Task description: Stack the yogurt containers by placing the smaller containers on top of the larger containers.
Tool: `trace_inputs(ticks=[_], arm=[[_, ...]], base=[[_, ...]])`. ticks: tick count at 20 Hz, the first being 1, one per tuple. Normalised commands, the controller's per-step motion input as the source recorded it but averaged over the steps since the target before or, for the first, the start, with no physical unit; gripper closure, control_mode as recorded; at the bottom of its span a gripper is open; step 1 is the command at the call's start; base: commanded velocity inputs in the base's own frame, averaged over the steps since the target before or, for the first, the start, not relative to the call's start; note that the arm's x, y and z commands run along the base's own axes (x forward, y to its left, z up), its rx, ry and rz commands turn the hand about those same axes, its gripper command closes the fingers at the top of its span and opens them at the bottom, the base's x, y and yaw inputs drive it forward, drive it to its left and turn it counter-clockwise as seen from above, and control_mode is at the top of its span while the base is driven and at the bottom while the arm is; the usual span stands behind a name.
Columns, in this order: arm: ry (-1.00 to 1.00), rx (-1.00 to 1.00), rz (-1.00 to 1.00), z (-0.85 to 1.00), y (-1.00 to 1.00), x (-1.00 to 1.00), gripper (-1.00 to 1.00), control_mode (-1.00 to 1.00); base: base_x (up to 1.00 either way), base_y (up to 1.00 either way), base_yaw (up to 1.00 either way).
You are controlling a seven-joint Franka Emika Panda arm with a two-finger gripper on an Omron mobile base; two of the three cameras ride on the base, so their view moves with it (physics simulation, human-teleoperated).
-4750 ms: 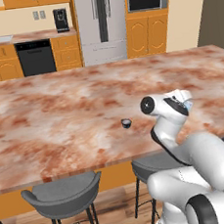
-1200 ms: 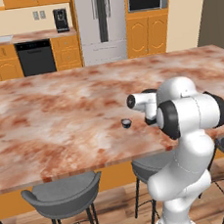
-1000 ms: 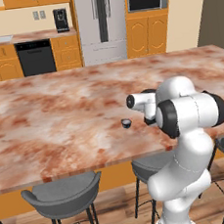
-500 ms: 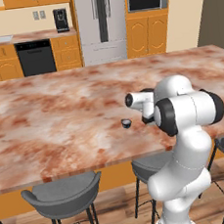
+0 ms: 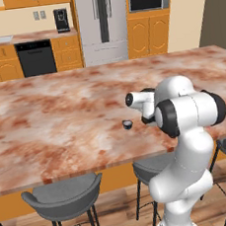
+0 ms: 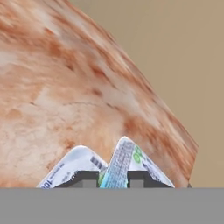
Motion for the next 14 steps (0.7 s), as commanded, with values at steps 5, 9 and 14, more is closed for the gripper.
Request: trace_inputs(ticks=[5,9,14], arm=[[0.00,0.00,0.00,0.00,0.00,-0.09,-1.00,-1.00],[0.00,0.00,0.00,-0.02,0.00,-0.12,-1.00,-1.00],[0.00,0.00,0.00,-0.01,0.03,-0.14,-1.00,-1.00]], base=[[0.00,0.00,0.00],[0.00,0.00,0.00],[0.00,0.00,0.00]])
